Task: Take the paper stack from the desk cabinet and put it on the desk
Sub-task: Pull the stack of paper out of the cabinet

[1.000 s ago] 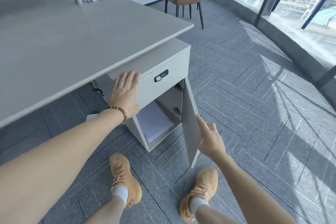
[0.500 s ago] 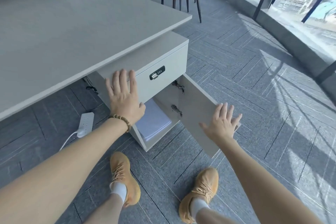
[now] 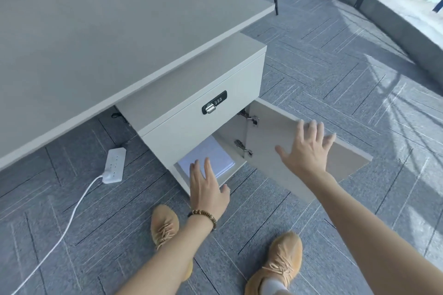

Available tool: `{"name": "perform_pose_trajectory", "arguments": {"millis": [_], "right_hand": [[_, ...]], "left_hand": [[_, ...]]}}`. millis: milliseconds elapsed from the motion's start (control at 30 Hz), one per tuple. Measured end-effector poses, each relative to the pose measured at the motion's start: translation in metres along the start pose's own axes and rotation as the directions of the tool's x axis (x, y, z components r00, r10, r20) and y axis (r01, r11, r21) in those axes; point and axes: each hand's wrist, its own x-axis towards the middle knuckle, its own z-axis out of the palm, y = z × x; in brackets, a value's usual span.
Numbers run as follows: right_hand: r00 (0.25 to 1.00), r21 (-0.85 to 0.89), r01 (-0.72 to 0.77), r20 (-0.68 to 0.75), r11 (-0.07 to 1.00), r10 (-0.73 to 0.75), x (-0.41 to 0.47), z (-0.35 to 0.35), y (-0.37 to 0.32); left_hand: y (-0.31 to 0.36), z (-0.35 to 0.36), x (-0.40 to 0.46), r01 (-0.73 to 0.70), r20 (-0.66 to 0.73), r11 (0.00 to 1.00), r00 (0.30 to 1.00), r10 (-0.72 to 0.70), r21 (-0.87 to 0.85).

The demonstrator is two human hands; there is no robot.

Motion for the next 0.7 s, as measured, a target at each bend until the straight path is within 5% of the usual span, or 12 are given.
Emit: {"name": "perform_pose_trajectory", "arguments": {"millis": [133,267,433,700], "right_hand": [[0.979,0.067,0.115,-0.175,0.991,-0.102,0.004,0.018,-0.017],[0.868,0.258,0.436,-0.374,0.862,-0.327,0.003,0.063,-0.048],[0.91,0.449,0.22,0.225,0.866,-0.348,0.021,0.142,-0.082],[0.759,0.416,0.037,0.58,0.909,-0.296,0.046,0.252,-0.101]], "left_hand": [[-0.023,0.031,0.035,0.148,0.051,0.985,0.988,-0.144,-0.09],[-0.044,0.067,0.061,0.197,0.125,0.979,0.974,-0.19,-0.044],[-0.067,0.106,0.096,0.329,0.195,0.936,0.933,-0.302,-0.124],[-0.11,0.161,0.146,0.538,0.201,0.816,0.841,-0.502,-0.211]]}}
